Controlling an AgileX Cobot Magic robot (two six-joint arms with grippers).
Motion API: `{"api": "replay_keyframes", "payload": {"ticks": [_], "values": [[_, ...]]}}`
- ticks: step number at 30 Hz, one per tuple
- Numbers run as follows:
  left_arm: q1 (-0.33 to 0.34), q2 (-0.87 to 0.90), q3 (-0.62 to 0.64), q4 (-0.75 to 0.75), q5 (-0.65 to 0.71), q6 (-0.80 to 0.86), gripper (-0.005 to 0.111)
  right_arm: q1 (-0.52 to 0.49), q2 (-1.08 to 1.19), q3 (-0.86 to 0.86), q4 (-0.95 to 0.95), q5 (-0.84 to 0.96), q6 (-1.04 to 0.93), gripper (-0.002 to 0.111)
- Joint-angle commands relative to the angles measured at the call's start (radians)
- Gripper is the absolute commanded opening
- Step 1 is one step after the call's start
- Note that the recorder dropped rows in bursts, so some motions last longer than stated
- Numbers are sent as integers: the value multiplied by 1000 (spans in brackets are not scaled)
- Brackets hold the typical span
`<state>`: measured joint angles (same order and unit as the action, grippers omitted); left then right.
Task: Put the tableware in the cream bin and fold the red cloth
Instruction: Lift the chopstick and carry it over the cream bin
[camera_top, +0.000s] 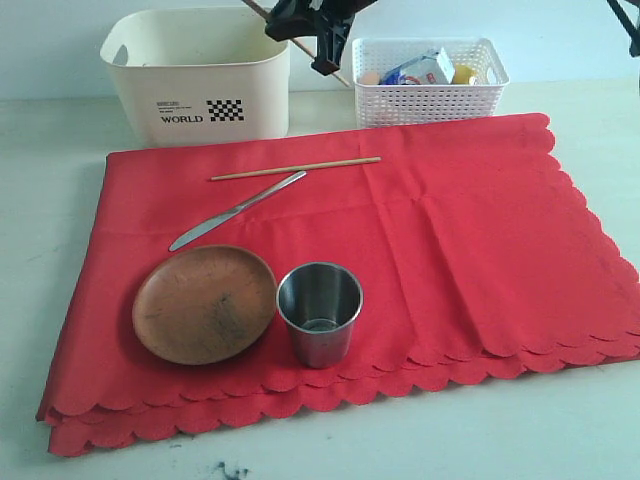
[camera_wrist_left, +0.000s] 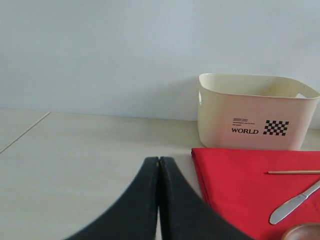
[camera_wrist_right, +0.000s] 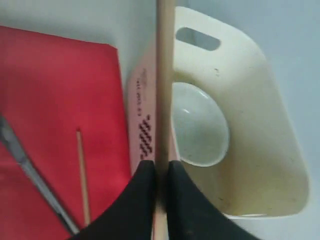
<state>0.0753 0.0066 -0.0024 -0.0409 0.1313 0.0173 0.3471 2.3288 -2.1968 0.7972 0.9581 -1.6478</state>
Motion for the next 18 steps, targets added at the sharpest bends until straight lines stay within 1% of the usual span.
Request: {"api": "replay_keyframes", "payload": {"ticks": [1,6,8,14,18], "values": [[-7,-7,2,0,-3,4,2,6,-53,-4,1,89,96,0],[-7,-7,2,0,-3,4,2,48,-77,-4,-152,91,228,0],[-7,-7,2,0,-3,4,2,59,-86,-4,-170,119,300,0],[-7,-7,2,0,-3,4,2,59,-127,-4,-206,263,423,0],[-7,-7,2,0,-3,4,2,66,-136,-4,-220,263,491,0]]}}
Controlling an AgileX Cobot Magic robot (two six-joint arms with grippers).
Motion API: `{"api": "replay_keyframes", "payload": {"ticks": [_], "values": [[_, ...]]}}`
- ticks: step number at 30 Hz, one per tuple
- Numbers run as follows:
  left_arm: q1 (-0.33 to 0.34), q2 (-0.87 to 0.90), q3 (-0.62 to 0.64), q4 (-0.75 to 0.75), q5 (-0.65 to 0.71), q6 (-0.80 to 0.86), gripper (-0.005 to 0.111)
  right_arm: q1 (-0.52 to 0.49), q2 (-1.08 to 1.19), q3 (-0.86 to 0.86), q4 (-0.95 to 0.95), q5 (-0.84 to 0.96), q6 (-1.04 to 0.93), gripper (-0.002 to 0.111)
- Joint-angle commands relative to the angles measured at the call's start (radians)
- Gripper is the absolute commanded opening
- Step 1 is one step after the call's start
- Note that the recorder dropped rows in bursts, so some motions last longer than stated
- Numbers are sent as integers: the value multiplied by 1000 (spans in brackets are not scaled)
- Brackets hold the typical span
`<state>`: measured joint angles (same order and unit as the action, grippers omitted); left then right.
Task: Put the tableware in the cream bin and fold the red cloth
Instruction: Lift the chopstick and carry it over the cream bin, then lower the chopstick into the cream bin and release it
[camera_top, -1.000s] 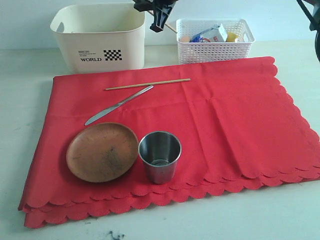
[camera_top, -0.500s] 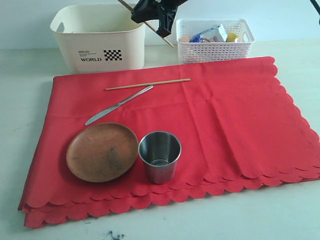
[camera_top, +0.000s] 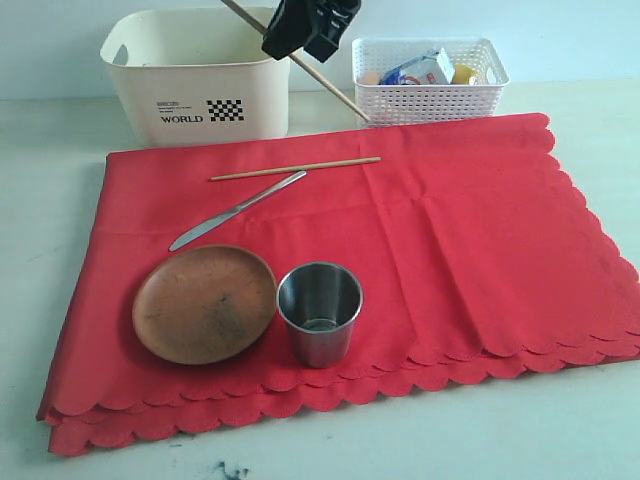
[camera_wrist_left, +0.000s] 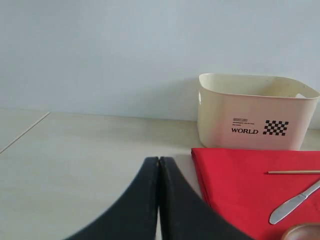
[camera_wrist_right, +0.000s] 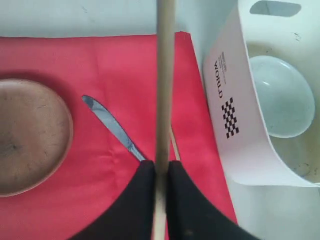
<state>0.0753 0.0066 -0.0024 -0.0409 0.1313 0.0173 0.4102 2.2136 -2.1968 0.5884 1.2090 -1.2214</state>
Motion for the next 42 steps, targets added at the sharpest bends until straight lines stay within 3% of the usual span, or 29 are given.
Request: {"api": "replay_keyframes", "payload": {"ticks": [1,9,15,20,31,42], "values": [[-7,-7,2,0,-3,4,2,10,-21,-2,-20,12,87,0],[-7,-7,2,0,-3,4,2,208,-45,76,-26,-44,90,0],[-7,-7,2,0,-3,4,2,259,53,76,24,-726,-78,0],[-7,-7,2,0,-3,4,2,259,152,59,125,-1072,-146,0],[-7,-7,2,0,-3,4,2,276,218,-73,168,-1209,-138,0],[-7,-7,2,0,-3,4,2,276,311,-94,171,-1386,-119,0]]}}
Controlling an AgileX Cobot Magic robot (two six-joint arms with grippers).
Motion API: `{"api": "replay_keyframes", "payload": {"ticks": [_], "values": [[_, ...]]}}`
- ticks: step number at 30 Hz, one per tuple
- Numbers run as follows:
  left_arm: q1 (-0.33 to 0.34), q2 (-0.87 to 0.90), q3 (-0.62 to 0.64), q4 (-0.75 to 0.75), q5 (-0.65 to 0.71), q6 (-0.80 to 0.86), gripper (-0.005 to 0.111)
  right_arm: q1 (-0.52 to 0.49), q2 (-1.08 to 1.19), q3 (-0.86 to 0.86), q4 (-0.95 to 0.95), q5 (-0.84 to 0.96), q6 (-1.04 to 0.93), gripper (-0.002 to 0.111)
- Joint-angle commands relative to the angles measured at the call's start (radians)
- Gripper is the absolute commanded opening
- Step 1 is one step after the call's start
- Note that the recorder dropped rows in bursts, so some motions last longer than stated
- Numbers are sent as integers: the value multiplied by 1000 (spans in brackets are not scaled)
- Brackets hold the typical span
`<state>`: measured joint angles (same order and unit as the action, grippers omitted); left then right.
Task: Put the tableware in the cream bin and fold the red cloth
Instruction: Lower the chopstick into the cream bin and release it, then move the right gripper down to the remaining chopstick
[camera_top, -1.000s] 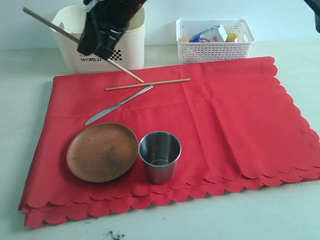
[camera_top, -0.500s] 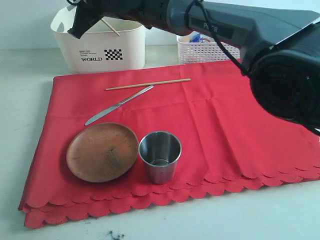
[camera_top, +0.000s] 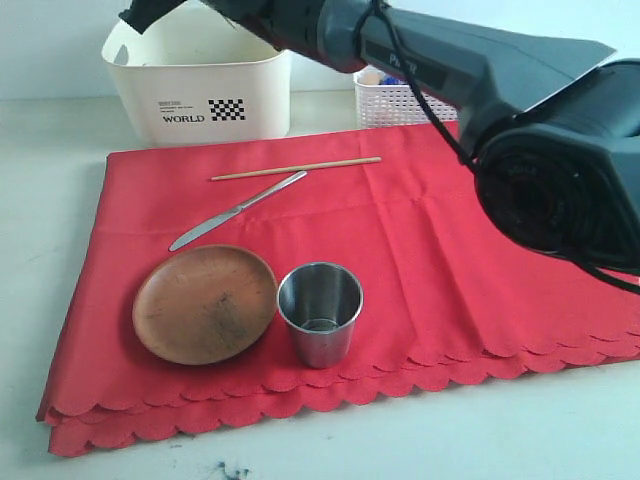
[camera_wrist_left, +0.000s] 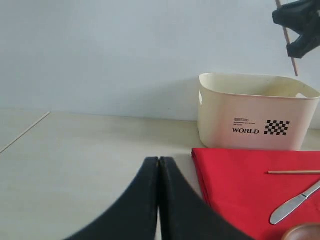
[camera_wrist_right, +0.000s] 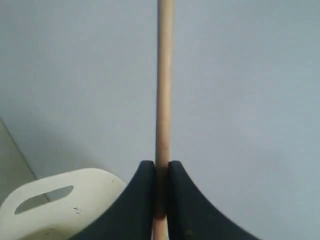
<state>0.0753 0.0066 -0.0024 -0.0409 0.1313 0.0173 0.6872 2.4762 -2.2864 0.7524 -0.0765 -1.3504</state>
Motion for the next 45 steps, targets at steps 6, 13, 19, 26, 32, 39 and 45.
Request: {"api": "replay_keyframes", "payload": {"ticks": [6,13,19,26,32,39,45], "values": [[-7,-7,2,0,-3,4,2,-1,64,-4,7,-117,16,13],[-7,-7,2,0,-3,4,2,-1,64,-4,7,-113,17,42],[-7,-7,2,0,-3,4,2,-1,36,-4,37,-81,125,57],[-7,-7,2,0,-3,4,2,-1,-103,-4,-7,421,179,57],[-7,-7,2,0,-3,4,2,-3,-250,-4,-615,842,745,48],[-7,-7,2,0,-3,4,2,-103,-311,45,-536,1298,722,43],[-7,-7,2,0,-3,4,2,-253,-328,306,-490,1298,606,43]]}}
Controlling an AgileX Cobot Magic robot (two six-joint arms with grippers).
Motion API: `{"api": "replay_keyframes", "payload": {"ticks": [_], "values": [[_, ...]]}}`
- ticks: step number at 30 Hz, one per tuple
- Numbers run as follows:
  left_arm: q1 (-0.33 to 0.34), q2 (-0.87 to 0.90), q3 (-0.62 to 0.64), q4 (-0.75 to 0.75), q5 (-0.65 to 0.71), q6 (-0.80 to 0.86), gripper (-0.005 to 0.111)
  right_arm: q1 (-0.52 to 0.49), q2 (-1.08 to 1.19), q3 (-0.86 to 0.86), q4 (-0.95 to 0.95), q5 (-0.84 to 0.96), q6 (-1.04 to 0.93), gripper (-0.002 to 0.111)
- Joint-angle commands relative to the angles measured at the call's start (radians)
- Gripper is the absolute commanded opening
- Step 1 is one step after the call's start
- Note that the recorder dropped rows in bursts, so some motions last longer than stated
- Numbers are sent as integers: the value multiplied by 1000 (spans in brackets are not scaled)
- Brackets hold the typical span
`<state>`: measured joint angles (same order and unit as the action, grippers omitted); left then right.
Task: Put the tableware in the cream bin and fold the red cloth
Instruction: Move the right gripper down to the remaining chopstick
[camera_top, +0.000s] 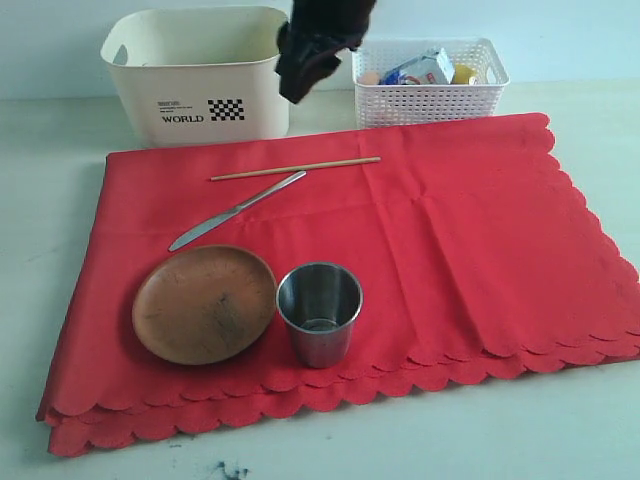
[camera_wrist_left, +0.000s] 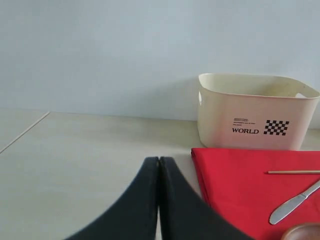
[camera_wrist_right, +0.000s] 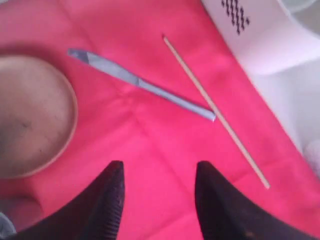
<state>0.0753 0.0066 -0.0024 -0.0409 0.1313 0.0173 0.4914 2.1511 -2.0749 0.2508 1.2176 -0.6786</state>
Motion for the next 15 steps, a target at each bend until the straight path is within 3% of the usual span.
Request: {"api": "replay_keyframes", "payload": {"ticks": [1,15], "values": [[-7,-7,2,0,-3,4,2,-70,8,119,11,4,-93,43],[-7,-7,2,0,-3,4,2,-86,233,89,-3,-258,-273,43]]}}
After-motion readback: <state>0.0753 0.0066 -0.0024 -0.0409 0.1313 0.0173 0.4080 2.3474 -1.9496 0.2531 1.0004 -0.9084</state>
